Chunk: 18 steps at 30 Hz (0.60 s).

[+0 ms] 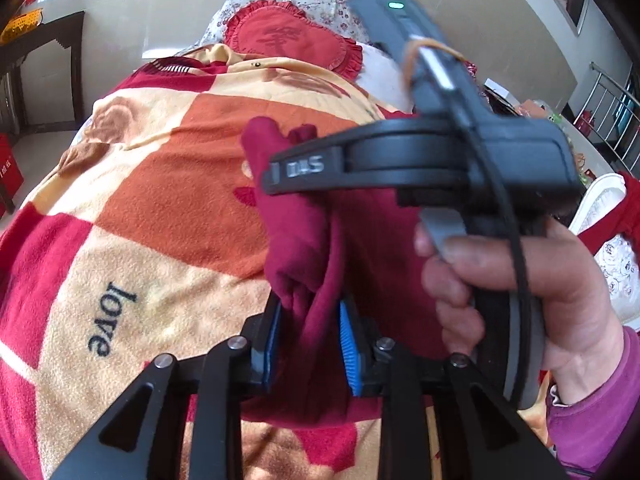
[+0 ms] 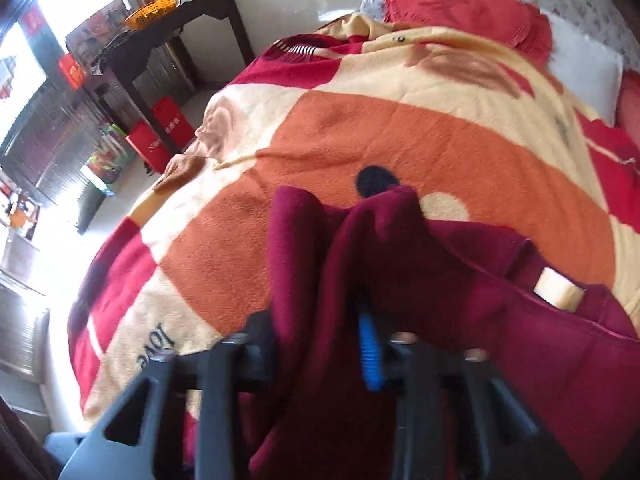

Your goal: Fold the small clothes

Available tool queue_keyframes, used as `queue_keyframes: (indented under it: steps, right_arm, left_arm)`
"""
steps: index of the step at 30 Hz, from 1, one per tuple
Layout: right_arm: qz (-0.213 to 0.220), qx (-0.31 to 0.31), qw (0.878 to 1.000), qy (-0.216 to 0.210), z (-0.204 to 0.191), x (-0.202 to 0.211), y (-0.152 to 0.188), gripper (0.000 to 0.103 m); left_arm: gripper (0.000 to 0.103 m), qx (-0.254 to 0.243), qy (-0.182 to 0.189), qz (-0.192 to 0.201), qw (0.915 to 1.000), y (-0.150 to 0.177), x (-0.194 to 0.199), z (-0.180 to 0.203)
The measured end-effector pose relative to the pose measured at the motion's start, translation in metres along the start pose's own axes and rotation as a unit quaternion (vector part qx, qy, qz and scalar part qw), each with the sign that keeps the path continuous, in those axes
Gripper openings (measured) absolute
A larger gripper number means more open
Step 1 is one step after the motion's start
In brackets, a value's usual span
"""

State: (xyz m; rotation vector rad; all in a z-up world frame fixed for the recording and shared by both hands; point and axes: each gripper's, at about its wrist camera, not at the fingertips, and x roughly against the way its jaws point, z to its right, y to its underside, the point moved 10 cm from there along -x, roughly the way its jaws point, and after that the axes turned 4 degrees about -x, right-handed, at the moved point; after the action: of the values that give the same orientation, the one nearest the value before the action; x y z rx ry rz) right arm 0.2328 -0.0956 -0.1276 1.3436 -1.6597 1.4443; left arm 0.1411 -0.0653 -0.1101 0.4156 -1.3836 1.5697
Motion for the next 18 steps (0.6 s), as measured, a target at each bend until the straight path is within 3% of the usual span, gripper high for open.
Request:
queue_keyframes:
  steps: [1, 3, 8, 10, 11, 15, 18]
  right_arm:
    - [0.011, -0.003, 1.0, -0.007, 0.003, 0.004, 0.0, 0.006]
    - [0.026, -0.003, 1.0, -0.011, 0.008, 0.014, 0.003, 0.003]
    - [0.044, -0.022, 0.998, -0.035, 0.019, 0.032, 0.002, 0.002]
    - [0.051, -0.028, 0.997, -0.044, 0.022, 0.038, 0.002, 0.001]
    - [0.054, -0.029, 0.997, -0.045, 0.023, 0.042, 0.003, 0.001]
    - [0.082, -0.036, 0.995, -0.053, 0.038, 0.068, 0.006, 0.0]
    - [0.106, -0.048, 0.992, -0.055, 0.062, 0.101, 0.009, 0.0]
  left_arm:
    - [0.042, 0.003, 0.002, -0.005, 1.0, 0.003, 0.001, -0.002]
    - [0.067, 0.004, -0.01, -0.007, 0.9999, 0.008, 0.002, -0.008]
    - [0.069, -0.013, -0.033, -0.01, 0.9993, 0.015, 0.0, -0.007]
    - [0.056, -0.006, -0.027, -0.015, 0.9995, 0.015, -0.002, -0.004]
    - [0.038, -0.009, -0.025, -0.017, 0.9995, 0.014, -0.001, 0.0]
    - [0.025, -0.047, 0.01, 0.002, 0.9989, 0.002, 0.014, 0.035]
    - [0.022, -0.081, 0.041, 0.011, 0.9958, -0.007, 0.024, 0.077]
